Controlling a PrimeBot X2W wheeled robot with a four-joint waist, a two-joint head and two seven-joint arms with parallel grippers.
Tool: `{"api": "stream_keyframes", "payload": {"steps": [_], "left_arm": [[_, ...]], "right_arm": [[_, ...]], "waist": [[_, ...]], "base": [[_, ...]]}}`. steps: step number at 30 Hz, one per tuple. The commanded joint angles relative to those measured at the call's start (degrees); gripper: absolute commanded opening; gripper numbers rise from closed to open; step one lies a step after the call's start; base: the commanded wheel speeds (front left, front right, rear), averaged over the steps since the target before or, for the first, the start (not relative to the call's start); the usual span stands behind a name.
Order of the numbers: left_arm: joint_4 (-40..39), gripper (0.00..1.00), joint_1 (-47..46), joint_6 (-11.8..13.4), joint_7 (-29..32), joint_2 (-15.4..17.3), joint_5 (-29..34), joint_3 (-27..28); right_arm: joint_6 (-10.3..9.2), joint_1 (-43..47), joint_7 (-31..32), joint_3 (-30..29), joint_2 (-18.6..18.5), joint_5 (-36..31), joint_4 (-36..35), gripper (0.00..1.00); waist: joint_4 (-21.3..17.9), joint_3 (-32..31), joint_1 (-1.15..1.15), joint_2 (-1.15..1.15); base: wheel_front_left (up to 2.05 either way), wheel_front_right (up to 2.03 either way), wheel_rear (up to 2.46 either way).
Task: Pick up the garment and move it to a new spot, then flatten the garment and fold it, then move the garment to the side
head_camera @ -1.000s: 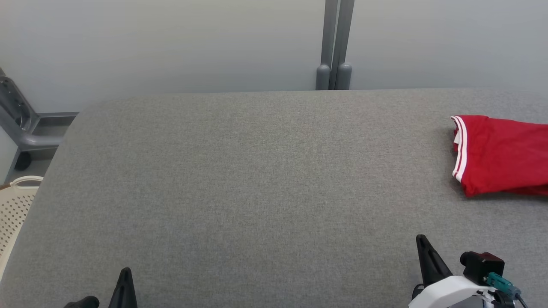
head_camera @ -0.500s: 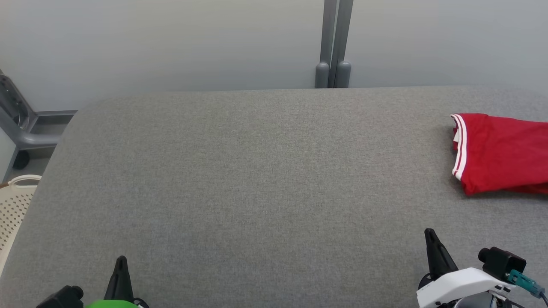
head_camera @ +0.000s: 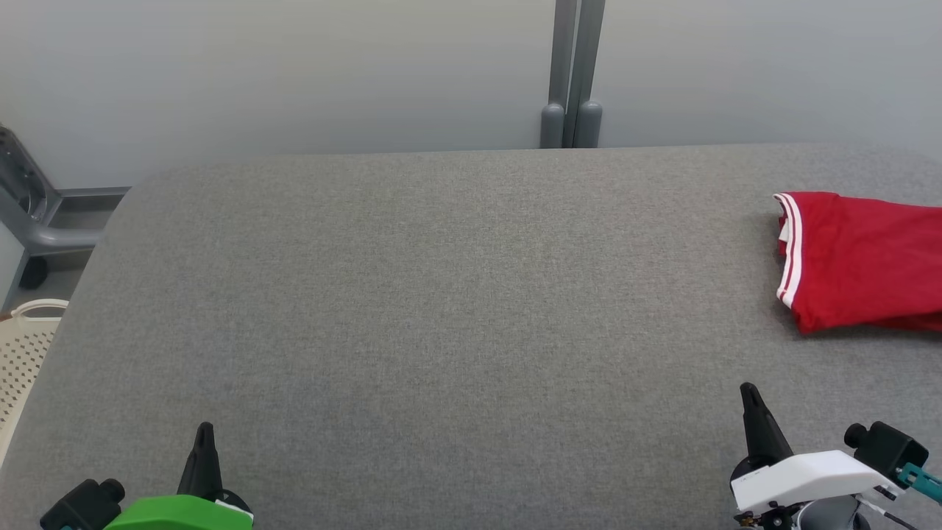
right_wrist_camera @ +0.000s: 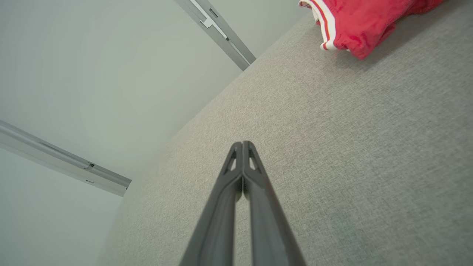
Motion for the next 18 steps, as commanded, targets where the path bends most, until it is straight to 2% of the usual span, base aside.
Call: {"api": "stream_keyframes", "payload": {"steps": [1, 18], "left_arm": [[-0.7, 0.0, -1.7, -0.2, 0.3, 0.3, -1.2, 0.3], [-0.6, 0.0, -4.4, -0.9, 4.5, 0.4, -13.6, 1.5]], "right_arm": [[-0.01, -1.4, 0.2, -0.2, -0.2, 1.3, -1.1, 0.0], [-0.01, -1.7, 2.6, -1.2, -0.3, 14.3, -3.0, 0.0]], "waist": [[0.0, 0.0, 0.0, 0.0], [-0.2, 0.5, 0.0, 0.0]], "base": [[0.0, 0.0, 0.0], [0.0, 0.0, 0.0]]}}
